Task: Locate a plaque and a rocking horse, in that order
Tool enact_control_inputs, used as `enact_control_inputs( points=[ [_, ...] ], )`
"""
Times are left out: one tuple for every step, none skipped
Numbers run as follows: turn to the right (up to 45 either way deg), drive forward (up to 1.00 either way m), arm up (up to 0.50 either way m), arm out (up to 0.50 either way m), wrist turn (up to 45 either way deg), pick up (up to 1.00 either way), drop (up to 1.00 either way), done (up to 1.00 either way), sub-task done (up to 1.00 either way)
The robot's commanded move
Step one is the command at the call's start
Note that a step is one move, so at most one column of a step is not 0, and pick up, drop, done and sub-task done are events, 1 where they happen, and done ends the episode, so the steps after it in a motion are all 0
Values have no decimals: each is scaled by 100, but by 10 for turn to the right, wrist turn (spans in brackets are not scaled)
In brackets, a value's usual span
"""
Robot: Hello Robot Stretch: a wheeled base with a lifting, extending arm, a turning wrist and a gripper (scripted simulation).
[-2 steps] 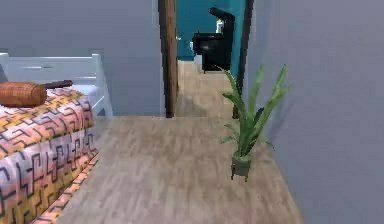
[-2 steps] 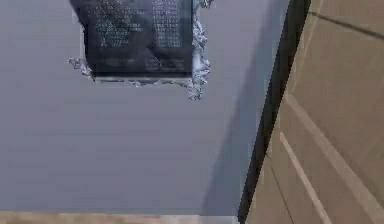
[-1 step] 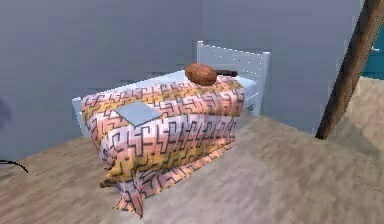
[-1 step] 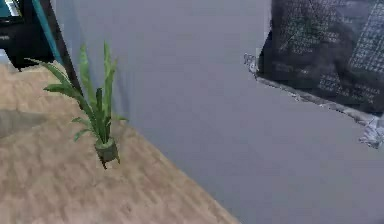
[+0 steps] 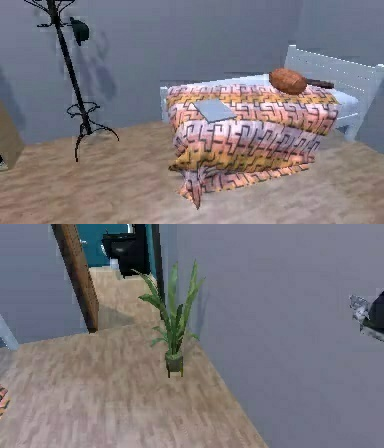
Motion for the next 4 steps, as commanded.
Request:
enact_control_inputs(
  points=[
    [0,45,0,0,0,0,0,0,0],
    [-450,0,0,0,0,0,0,0,0],
    [-450,0,0,0,0,0,0,0,0],
    [-150,0,0,0,0,0,0,0,0]
  ],
)
